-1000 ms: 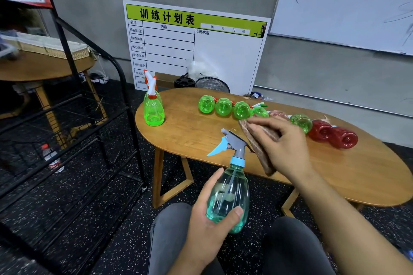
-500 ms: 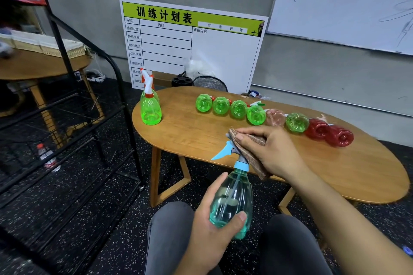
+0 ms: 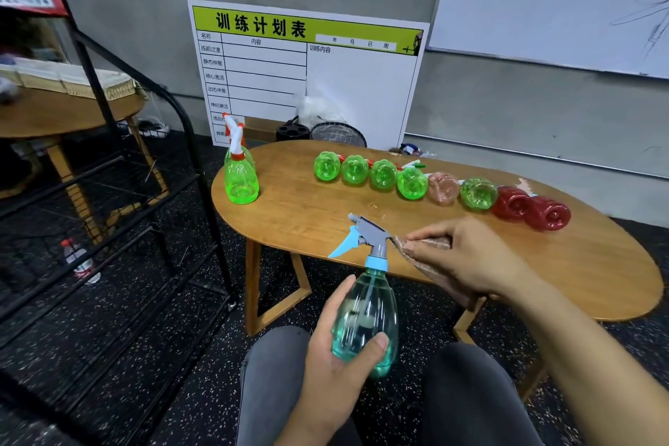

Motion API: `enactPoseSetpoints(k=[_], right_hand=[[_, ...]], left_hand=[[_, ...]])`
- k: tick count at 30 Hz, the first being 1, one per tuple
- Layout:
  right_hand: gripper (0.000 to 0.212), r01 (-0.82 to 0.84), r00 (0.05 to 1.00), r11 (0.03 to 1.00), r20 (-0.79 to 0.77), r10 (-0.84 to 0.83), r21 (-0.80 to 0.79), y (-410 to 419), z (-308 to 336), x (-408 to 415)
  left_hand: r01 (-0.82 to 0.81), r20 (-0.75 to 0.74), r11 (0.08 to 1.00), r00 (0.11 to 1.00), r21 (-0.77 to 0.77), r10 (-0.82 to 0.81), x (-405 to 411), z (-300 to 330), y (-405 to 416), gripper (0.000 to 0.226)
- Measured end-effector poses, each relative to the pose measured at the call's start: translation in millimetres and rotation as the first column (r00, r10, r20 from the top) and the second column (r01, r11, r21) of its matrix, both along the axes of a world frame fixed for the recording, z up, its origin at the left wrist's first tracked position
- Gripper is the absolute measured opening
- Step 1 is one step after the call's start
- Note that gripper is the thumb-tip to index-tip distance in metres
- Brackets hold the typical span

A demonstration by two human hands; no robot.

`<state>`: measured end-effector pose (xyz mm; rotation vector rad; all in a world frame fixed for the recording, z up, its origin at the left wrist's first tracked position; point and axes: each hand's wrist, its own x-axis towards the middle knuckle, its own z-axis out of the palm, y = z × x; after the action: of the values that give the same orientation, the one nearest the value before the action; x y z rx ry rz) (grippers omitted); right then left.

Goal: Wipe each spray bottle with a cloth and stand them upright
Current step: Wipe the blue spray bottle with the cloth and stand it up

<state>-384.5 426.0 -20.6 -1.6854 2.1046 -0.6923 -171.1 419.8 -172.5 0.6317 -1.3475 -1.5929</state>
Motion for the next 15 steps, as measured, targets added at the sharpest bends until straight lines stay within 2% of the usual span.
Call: enactPoseSetpoints(k=[1,3,5,7,11,15], right_hand=[[0.022,-0.003,0.999,1.0,-0.034,0.003,0.01,-0.2,6.5,-2.5],[0.024,0.04,0.997,0.989,-0.063,-0.05,-0.14,-5.1,9.7,-5.2],[0.025,0.08,0.996,0.939,-0.017,-0.091,-0.335,-12.0,7.9,1.1],[0.026,0.045,0.999,0.916,0.026,-0.037,-0.398,-19.8,0.9,10.2],[0.027,0.001,0.996,0.952,0.082,0.025,-0.305,-27.2,-13.5,25.8],[0.021,-0.047,0.999,0.998,0.012,0.047,-0.037,-24.7,-5.2,14.1]], left_hand=[[0.009,0.002,1.0,1.0,0.005,-0.009,-0.1,0.0,-0.6,0.08],[0.023,0.008,1.0,1.0,0.004,-0.023,0.3,0.9,-1.5,0.079],[0.019,0.016,1.0,1.0,-0.017,-0.019,0.8,1.1,-1.6,0.079],[0.018,0.02,1.0,1.0,-0.025,-0.018,1.2,3.4,-1.1,0.08],[0.004,0.012,0.999,1.0,-0.034,-0.004,6.1,4.8,-4.2,0.08],[-0.037,0.014,0.999,0.999,-0.016,0.038,11.9,2.8,-10.9,0.08]])
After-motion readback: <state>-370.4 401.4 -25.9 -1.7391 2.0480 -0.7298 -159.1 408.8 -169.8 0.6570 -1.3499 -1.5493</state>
